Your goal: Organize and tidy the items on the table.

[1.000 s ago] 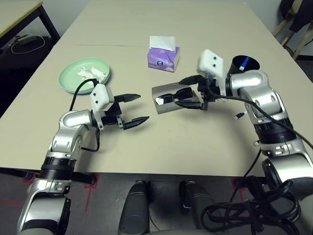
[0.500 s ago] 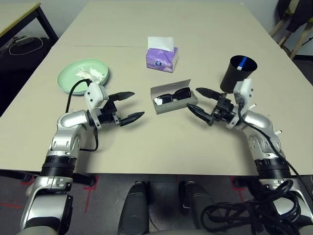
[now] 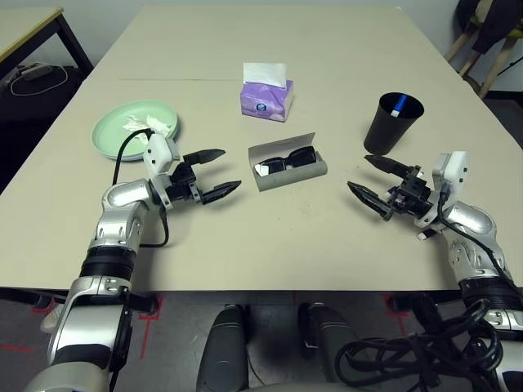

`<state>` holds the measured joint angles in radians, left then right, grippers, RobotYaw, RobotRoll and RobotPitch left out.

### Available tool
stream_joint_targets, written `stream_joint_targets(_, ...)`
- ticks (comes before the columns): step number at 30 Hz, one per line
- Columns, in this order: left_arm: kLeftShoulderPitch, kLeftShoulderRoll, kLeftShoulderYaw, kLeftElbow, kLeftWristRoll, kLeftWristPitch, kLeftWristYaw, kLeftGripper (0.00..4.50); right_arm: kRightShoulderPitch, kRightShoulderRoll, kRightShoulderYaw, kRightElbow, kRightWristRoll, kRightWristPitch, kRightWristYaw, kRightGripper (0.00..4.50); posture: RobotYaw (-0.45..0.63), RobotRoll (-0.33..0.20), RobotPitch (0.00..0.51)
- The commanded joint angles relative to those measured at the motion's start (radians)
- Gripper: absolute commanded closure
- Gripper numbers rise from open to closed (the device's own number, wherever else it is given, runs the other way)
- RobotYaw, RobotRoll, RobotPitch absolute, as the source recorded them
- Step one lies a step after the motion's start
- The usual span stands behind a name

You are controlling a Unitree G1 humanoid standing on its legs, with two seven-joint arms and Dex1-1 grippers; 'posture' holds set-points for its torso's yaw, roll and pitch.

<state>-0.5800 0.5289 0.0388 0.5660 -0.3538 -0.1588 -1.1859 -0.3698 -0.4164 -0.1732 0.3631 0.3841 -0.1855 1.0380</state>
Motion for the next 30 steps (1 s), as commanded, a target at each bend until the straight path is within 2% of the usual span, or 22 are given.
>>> stream_joint_targets(1, -0.014, -0.003, 0.016, 0.011, -0.012, 0.038, -0.010, 1.38, 0.020, -0.001, -0.003, -0.033, 0.019, 0.020, -0.016, 0.00, 0.05, 0.000, 0.115)
stream_joint_targets(4, -0.029, -0.011, 0.027, 0.031, -0.013, 0.059, 0.017, 2.54, 0.018, -0.002, 0.000, -0.057, 0.026, 0.035, -0.030, 0.00, 0.04, 0.000, 0.113)
stream_joint_targets(7, -0.075, -0.041, 0.077, 0.097, -0.022, 0.098, 0.122, 3.73, 0.016, -0.001, 0.003, -0.084, 0.030, 0.053, -0.045, 0.00, 0.04, 0.000, 0.112)
stream_joint_targets(9, -0.108, -0.048, 0.089, 0.153, 0.009, 0.087, 0.187, 4.47, 0.017, -0.003, 0.005, -0.096, 0.033, 0.063, -0.052, 0.00, 0.04, 0.000, 0.114)
stream_joint_targets(14, -0.189, -0.065, 0.072, 0.287, 0.098, 0.037, 0.308, 4.47, 0.023, -0.007, 0.003, -0.118, 0.036, 0.080, -0.065, 0.00, 0.03, 0.000, 0.118)
stream_joint_targets(24, -0.294, -0.142, 0.024, 0.434, 0.184, -0.021, 0.308, 4.47, 0.051, -0.014, 0.004, -0.150, 0.038, 0.114, -0.086, 0.00, 0.01, 0.000, 0.120)
stream_joint_targets(30, -0.315, -0.190, 0.009, 0.434, 0.186, -0.033, 0.249, 4.47, 0.068, -0.016, 0.009, -0.172, 0.039, 0.139, -0.095, 0.00, 0.00, 0.000, 0.122)
